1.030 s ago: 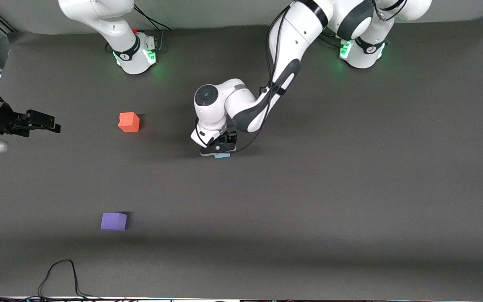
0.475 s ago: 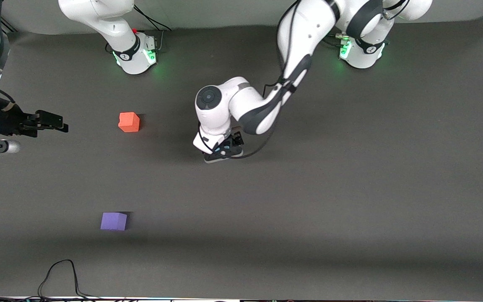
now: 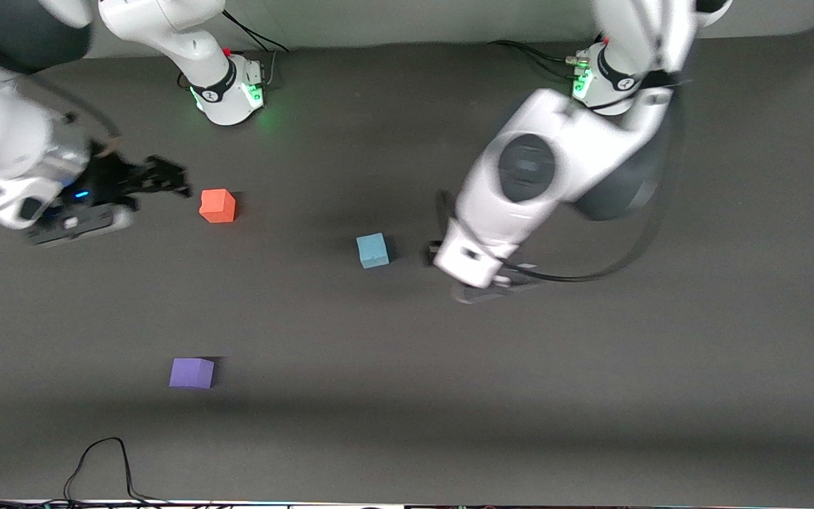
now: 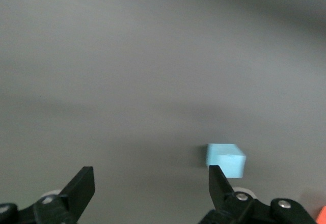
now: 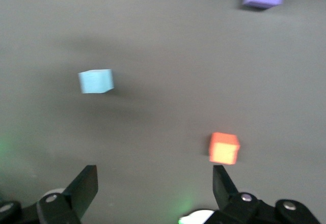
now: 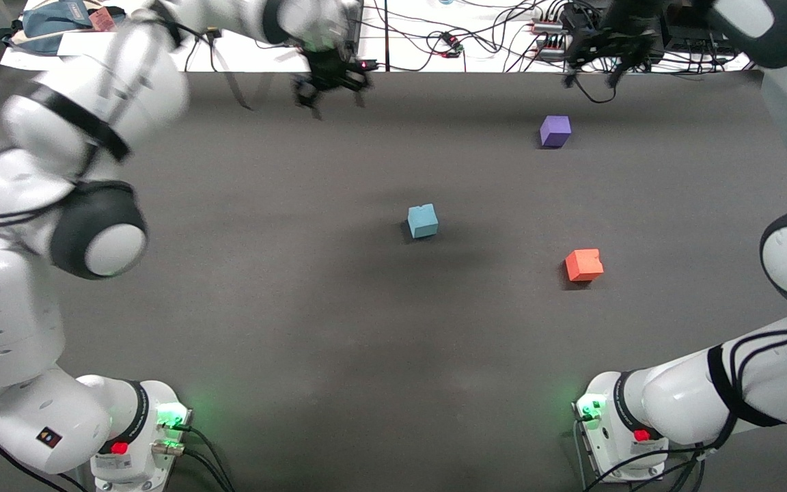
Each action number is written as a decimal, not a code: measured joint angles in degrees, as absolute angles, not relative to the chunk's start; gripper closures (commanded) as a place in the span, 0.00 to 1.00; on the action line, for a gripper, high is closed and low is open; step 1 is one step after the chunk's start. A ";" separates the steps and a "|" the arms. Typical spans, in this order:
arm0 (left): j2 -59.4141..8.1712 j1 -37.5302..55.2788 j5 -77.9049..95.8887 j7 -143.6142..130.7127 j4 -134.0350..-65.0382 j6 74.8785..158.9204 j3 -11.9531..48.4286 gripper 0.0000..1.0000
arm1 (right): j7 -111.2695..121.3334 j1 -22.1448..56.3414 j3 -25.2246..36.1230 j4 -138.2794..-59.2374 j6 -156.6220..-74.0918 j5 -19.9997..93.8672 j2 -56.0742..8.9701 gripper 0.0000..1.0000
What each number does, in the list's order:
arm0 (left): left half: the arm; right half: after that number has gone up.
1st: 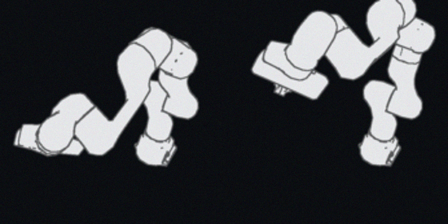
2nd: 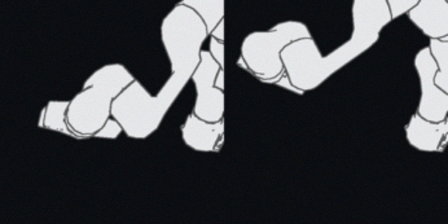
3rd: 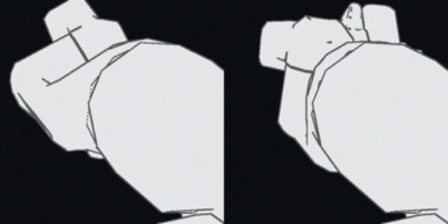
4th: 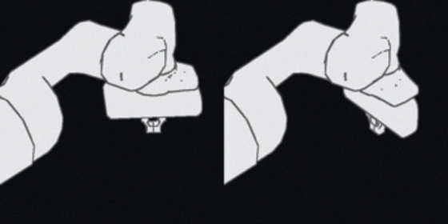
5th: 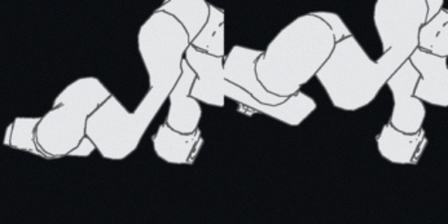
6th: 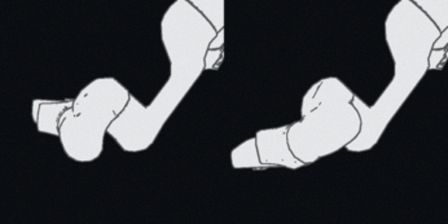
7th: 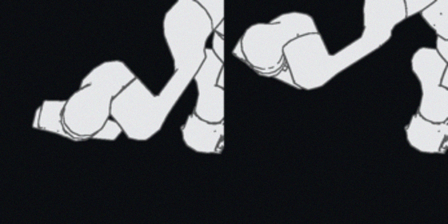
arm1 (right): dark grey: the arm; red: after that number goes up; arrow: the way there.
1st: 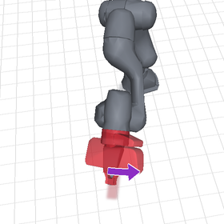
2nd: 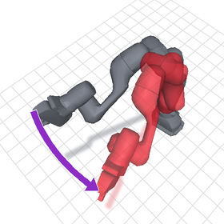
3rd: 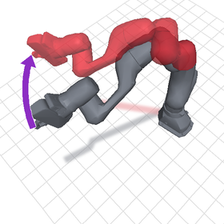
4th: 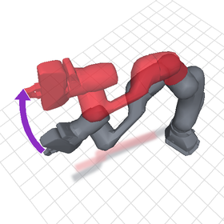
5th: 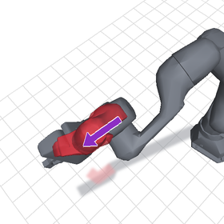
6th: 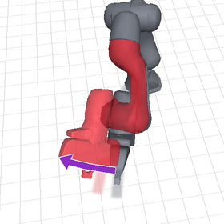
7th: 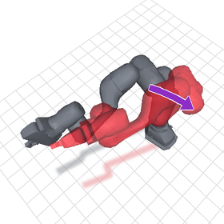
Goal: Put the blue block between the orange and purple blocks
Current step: 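Raise the left gripper away while the right gripper reaches the blue cube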
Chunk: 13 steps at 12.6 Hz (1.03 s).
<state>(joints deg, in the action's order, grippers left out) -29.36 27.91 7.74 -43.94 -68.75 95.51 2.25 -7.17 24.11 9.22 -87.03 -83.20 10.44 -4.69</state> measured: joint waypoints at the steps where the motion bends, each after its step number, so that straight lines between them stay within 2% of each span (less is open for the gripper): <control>1: -26.33 24.06 8.00 -39.36 -72.22 94.38 2.22 0.00 | -11.78 28.18 9.14 -87.00 -83.65 10.72 -4.57 0.00; 4: -16.56 13.60 8.02 -26.96 -82.49 92.31 2.09 0.00 | -22.40 37.74 9.01 -87.44 -86.05 10.77 -4.96 0.00; 8: -5.70 5.30 6.08 -13.19 -94.09 91.80 1.80 0.00 | -28.66 44.27 9.07 -92.65 -94.20 10.77 -6.33 0.00; 10: -3.24 0.22 4.70 -6.88 -96.14 91.90 1.69 0.00 | -29.76 45.28 9.07 -97.99 -101.62 10.76 -6.89 0.00; 13: -1.95 -1.41 2.72 -4.90 -96.31 91.93 1.93 0.00 | -29.75 46.07 9.11 -107.08 -115.44 10.77 -8.83 0.00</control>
